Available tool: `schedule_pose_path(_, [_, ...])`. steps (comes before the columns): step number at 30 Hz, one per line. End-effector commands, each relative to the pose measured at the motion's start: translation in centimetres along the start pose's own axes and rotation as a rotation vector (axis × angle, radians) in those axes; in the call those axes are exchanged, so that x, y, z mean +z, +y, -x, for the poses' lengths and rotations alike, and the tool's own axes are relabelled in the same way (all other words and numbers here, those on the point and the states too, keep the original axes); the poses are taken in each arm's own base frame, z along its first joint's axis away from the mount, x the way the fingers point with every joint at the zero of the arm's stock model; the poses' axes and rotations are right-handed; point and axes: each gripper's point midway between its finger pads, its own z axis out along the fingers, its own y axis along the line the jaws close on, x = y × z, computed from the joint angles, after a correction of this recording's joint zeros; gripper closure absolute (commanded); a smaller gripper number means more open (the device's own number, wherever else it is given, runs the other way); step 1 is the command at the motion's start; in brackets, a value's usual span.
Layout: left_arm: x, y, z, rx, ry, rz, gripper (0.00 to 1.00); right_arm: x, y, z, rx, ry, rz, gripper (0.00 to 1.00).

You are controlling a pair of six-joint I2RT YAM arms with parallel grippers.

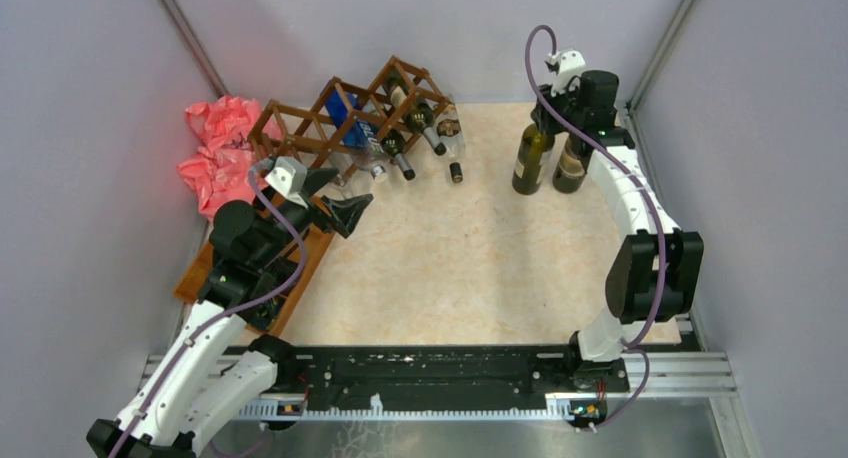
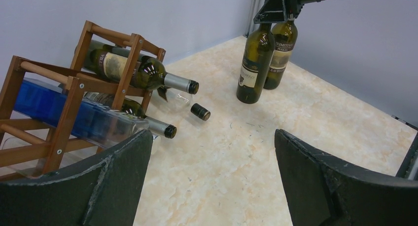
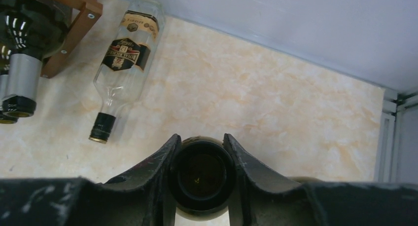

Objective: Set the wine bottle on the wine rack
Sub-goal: Adjust the wine bottle at the center of the board.

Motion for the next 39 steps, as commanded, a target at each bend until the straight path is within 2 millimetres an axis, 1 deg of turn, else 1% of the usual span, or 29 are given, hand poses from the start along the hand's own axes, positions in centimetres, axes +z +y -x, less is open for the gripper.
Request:
schedule_pose_path(1, [0.1, 0.1, 0.3, 0.020, -0.018, -0.005, 0.01, -1.8, 1.1, 4.8, -0.045, -0.144, 0.037, 0.96])
schedule_pose_path(2, [0.1, 0.0, 0.3, 0.020, -0.017, -0.010, 0.01, -2.5, 1.3, 5.2, -0.044, -0.157, 0.040, 1.00])
schedule_pose_path(5, [0.2, -0.3, 0.3, 0.018, -0.016, -0.028, 0.01, -5.3, 2.5, 6.8, -0.025, -0.206, 0.071, 1.00])
schedule_pose_path(7, [0.3, -0.6, 0.0, 0.014, -0.009, -0.047, 0.01, -7.3, 3.7, 7.6, 0.004, -0.231, 0.109, 1.00])
schedule_pose_path(8, [0.4, -0.8, -0.1, 0.012, -0.005, -0.061, 0.01, -8.7, 4.6, 8.0, 0.018, -0.248, 0.137, 1.00])
schedule_pose_path(9, [0.5, -1.0, -0.3, 0.008, 0.002, -0.078, 0.01, -9.8, 5.2, 8.1, 0.039, -0.257, 0.159, 1.00])
schedule_pose_path(12, [0.9, -1.4, -0.7, -0.023, 0.020, -0.106, 0.01, -12.0, 7.2, 6.9, 0.134, -0.241, 0.249, 1.00])
schedule_pose_path(16, [1.3, -1.9, -1.4, -0.060, 0.047, -0.139, 0.01, -13.9, 9.9, 3.6, 0.232, -0.168, 0.388, 1.00])
schedule_pose_path(19, [1.5, -2.8, -1.7, -0.093, 0.063, -0.190, 0.01, -15.4, 11.5, 1.7, 0.281, -0.124, 0.464, 1.00])
schedule_pose_path(22, [1.3, -4.3, -2.1, -0.155, 0.082, -0.266, 0.01, -16.8, 13.1, 0.6, 0.329, -0.097, 0.539, 1.00])
schedule_pose_path(26, [0.6, -6.4, -2.6, -0.242, 0.118, -0.382, 0.01, -17.9, 14.8, -0.5, 0.397, -0.077, 0.627, 1.00])
schedule_pose_path(28, [0.2, -7.4, -2.9, -0.293, 0.137, -0.431, 0.01, -18.1, 15.4, -0.9, 0.426, -0.077, 0.669, 1.00])
schedule_pose_path(31, [-0.3, -8.4, -3.6, -0.353, 0.158, -0.458, 0.01, -18.0, 16.2, -2.0, 0.487, -0.056, 0.721, 1.00])
schedule_pose_path(32, [-0.3, -8.6, -3.9, -0.359, 0.158, -0.452, 0.01, -17.9, 16.3, -2.3, 0.500, -0.055, 0.735, 1.00])
schedule_pose_path(35, [-0.3, -10.3, -5.0, -0.350, 0.175, -0.457, 0.01, -17.4, 16.7, -3.5, 0.542, -0.043, 0.761, 1.00])
schedule_pose_path(39, [0.1, -13.1, -7.0, -0.315, 0.243, -0.461, 0.01, -16.9, 16.9, -4.7, 0.588, -0.029, 0.780, 1.00])
